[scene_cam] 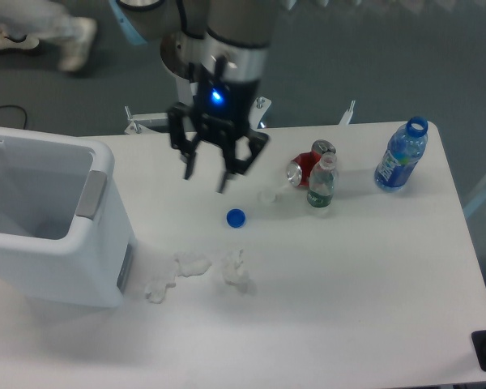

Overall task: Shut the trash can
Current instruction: 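Move the gripper up and over toward the white trash can lid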

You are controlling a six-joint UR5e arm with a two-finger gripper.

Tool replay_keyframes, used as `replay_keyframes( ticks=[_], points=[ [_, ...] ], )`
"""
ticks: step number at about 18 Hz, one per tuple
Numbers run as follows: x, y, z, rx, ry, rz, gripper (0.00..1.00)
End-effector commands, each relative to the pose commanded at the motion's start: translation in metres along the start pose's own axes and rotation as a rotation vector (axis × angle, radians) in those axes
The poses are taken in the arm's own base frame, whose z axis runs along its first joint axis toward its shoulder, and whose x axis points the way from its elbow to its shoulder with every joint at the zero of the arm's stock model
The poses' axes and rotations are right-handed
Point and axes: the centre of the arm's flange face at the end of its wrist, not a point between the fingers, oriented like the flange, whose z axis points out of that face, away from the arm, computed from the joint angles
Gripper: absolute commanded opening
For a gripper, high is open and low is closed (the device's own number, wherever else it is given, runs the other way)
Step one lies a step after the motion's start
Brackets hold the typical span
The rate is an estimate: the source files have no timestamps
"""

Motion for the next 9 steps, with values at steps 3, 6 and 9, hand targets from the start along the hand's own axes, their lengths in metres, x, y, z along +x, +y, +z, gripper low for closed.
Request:
replay_keyframes(
  ticks=[3, 6, 9],
  points=[
    [0.044, -0.023, 0.0, 0.098, 0.01, 0.063, 0.0],
    [0.086, -0.04, -0.007, 0.142, 0.031, 0.138, 0.0],
    [0.112, -0.052, -0.016, 0.17, 0.046, 0.192, 0.0]
  ],
)
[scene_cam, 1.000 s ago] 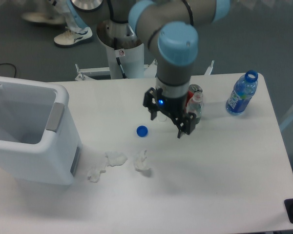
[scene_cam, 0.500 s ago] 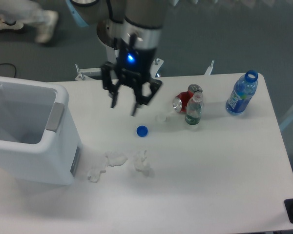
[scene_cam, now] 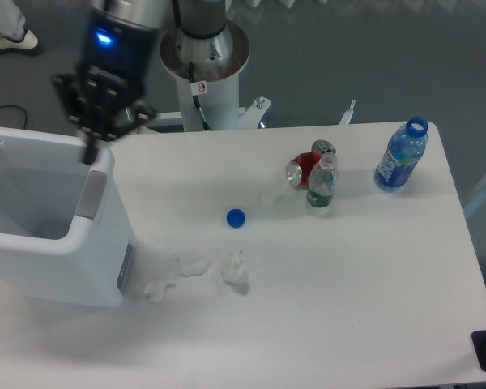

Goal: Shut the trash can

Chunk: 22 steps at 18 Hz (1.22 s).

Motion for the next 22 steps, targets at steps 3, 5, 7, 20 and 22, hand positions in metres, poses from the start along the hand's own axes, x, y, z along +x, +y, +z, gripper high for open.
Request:
replay_keyframes(
  ticks=[3, 5, 7, 20, 22],
  points=[
    [0.03, -0.018, -0.003, 0.028, 0.027, 0.063, 0.0],
    [0.053, -0.024, -0.003, 0.049, 0.045, 0.104, 0.0],
    [0.077, -0.031, -0.008, 0.064, 0.068, 0.141, 0.0],
    [0.184, -0.04, -0.001, 0.028, 0.122, 0.307, 0.0],
    [0.195, -0.033, 0.009, -0.047, 0.091, 0.321, 0.0]
  ],
)
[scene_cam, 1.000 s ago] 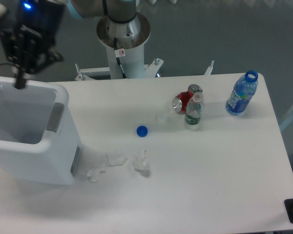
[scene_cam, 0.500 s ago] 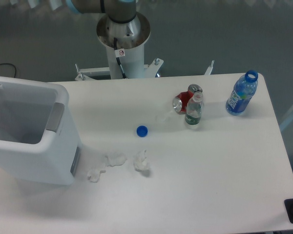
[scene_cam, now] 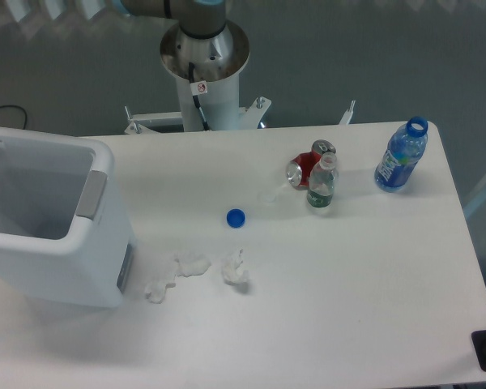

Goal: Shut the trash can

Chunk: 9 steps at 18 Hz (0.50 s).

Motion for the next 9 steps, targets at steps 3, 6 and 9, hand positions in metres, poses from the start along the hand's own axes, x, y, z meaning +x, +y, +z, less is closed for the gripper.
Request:
replay_keyframes(
  ticks=[3, 6, 9],
  points=[
    [0.014, 0.002, 0.011, -0.074, -0.038, 0.022, 0.0],
    [0.018, 0.007, 0.014, -0.138, -0.072, 0.024, 0.0],
    [0.015, 0.008, 0.013, -0.158, -0.106, 0.024, 0.0]
  ],
)
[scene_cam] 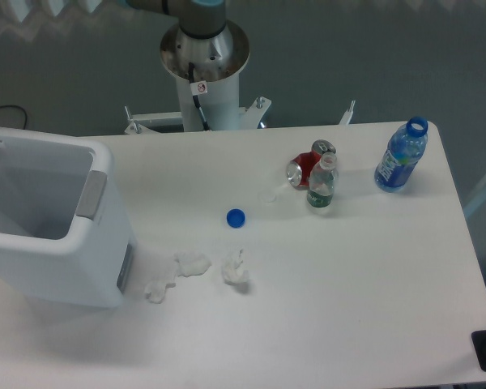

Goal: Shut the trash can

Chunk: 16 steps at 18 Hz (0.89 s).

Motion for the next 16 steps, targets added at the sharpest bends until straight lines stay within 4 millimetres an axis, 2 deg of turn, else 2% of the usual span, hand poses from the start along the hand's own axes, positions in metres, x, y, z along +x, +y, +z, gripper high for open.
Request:
replay_keyframes(
  ticks=[10, 16],
  points=[
    [-0.008, 0.005, -0.006, -0.036, -0.082, -0.027, 0.0],
    [-0.014, 0.007, 0.003, -0.066, -0.116, -0.048, 0.0]
  ],
)
